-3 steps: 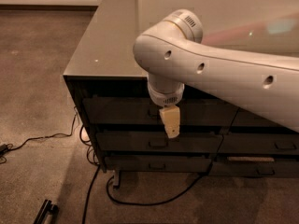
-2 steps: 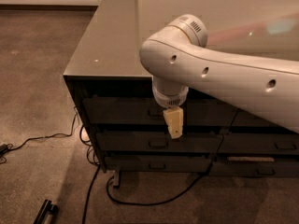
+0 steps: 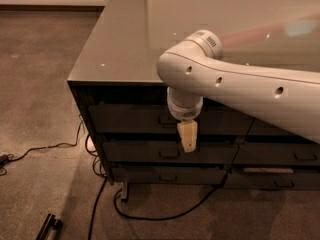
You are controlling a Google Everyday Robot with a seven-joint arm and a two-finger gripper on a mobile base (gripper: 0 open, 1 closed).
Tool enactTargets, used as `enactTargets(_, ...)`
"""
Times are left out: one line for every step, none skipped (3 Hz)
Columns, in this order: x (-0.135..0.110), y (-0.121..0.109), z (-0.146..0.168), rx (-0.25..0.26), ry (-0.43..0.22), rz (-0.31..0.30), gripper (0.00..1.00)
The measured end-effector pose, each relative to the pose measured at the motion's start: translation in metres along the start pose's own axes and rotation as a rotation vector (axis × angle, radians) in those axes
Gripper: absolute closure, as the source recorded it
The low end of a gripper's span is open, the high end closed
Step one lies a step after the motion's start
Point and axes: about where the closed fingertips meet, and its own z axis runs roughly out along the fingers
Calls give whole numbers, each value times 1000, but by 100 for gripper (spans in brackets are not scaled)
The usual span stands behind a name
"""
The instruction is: Open top drawer
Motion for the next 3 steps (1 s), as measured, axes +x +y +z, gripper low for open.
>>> enactTargets(3, -1, 24, -36, -21, 18, 0)
enactTargets(7, -4, 47, -70, -45, 43, 0)
enactTargets(9, -12, 72, -143, -64, 53, 0)
